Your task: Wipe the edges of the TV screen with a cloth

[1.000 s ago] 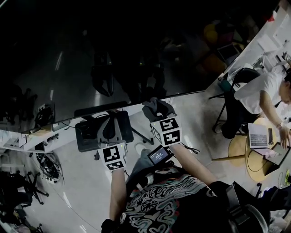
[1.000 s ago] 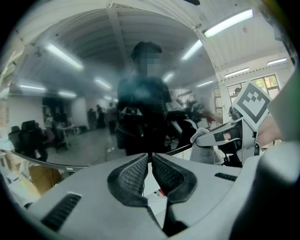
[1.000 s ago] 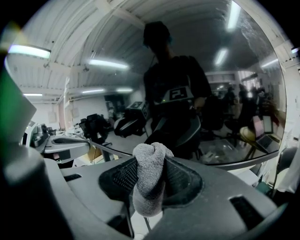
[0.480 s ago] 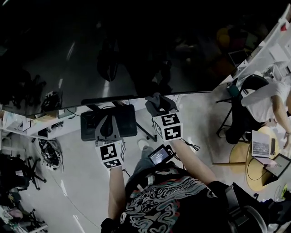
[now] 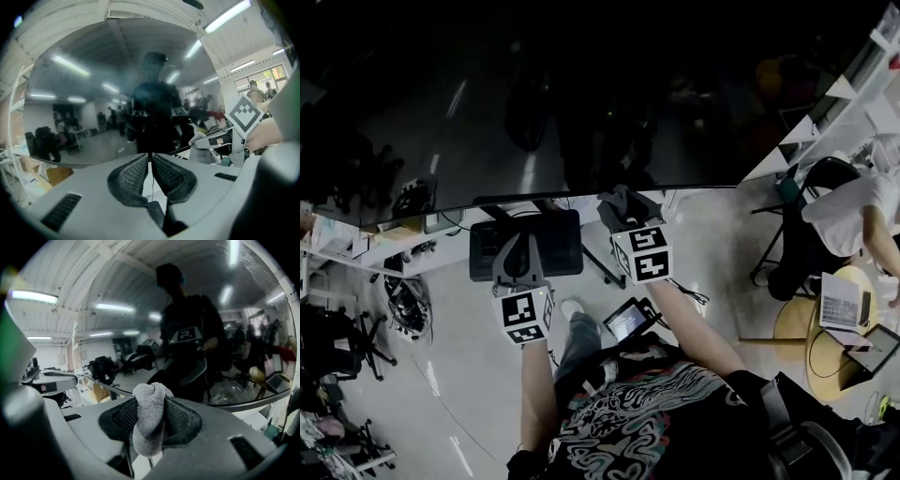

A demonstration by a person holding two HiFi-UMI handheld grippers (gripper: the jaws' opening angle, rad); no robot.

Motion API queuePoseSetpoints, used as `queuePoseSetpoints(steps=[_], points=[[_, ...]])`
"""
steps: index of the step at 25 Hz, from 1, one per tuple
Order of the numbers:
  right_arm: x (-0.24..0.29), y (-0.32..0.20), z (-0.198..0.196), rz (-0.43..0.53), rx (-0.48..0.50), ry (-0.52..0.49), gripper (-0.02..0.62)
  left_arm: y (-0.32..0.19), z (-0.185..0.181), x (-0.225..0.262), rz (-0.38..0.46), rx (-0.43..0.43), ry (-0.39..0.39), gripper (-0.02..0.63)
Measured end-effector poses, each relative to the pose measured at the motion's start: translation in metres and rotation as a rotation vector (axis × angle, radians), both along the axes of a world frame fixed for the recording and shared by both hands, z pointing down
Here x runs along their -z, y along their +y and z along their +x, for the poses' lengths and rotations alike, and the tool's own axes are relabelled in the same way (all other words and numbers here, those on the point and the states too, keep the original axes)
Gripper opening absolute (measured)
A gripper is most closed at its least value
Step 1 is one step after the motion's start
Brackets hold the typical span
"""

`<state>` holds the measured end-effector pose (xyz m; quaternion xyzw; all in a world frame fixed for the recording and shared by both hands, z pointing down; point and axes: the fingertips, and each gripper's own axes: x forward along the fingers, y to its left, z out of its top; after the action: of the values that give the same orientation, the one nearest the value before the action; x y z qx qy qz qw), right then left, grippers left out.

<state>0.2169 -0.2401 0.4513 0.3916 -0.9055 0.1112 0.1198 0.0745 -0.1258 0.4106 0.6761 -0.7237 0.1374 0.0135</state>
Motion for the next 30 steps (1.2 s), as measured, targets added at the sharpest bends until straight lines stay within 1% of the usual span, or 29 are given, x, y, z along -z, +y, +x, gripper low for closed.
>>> queuePoseSetpoints(steps=[7,11,17,30], points=[[-0.002,0.001,0.0,0.004,0.003,0.015,0.167,-0.013,0.004,0.001,0.021,-0.03,0.01,0.035],[-0.004,0.002,-0.001,-0.008,0.007,0.017,0.167,-0.017,0.003,0.001,0.018,-0.051,0.012,0.035],[0.0,0.004,-0.008,-0.015,0.013,0.021,0.167,-0.021,-0.006,0.003,0.017,-0.056,0.022,0.035],[-0.004,0.005,-0.028,-0.023,0.004,0.037,0.167,-0.039,-0.023,-0.006,0.004,-0.104,0.043,0.035]])
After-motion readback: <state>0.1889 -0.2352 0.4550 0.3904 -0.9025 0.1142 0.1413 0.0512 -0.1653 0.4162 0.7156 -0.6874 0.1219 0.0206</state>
